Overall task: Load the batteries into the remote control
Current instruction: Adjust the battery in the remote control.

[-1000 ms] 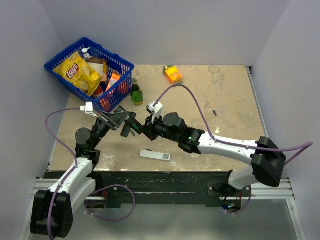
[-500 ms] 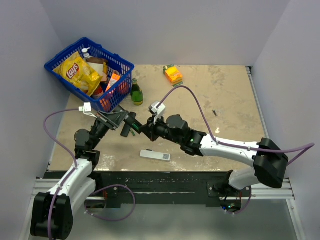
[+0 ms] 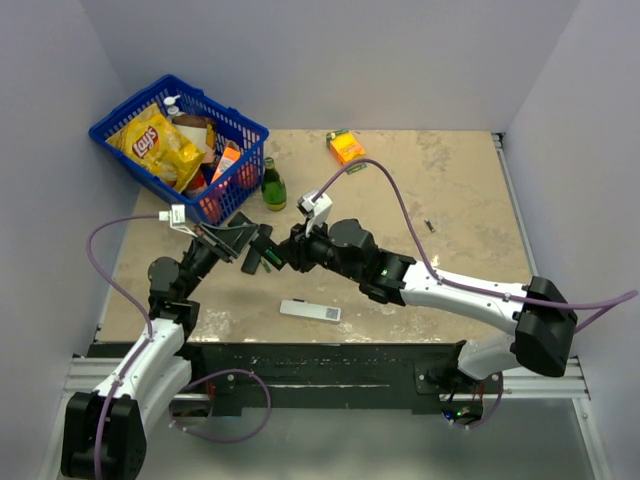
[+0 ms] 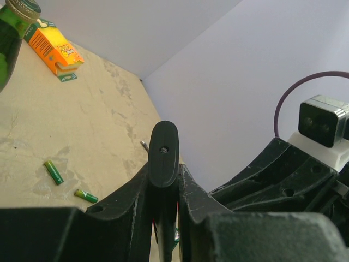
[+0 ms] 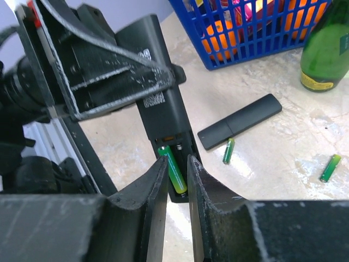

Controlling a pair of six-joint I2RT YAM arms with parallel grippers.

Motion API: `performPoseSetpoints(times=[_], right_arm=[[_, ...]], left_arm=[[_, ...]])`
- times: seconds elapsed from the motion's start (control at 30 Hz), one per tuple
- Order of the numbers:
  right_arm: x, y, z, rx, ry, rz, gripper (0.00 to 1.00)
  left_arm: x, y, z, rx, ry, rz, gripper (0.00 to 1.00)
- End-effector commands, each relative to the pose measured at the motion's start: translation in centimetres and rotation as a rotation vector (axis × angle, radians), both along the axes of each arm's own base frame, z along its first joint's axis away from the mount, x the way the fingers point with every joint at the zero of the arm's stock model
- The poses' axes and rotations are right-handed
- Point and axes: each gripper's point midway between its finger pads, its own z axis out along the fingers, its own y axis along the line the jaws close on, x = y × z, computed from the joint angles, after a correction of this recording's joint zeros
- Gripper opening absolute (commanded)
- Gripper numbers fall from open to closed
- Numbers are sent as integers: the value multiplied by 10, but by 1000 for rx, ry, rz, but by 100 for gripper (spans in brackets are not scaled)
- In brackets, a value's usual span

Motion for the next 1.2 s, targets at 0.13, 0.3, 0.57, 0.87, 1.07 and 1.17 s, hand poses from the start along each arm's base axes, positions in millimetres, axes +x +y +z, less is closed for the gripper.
performPoseSetpoints(times=[0.13,0.3,0.57,0.87,1.07,1.17], right_arm=[[8,6,32,135,98,-104,25],[11,13,26,122,163,-170,26],[10,28,16,111,208,-206,33],[11,32,2,109,202,-282,32],[13,34,4,141,186,-319,34],[12,30,13,172,172,-328,34]], left_arm=[[0,4,19,34,-94,40,0],[3,9,17,65,-102,77,0],[7,16,18,110,-118,132,0],[7,27,14,83,-105,205,0],[6,30,11,73,-102,222,0],[7,31,10,76,-102,227,0]])
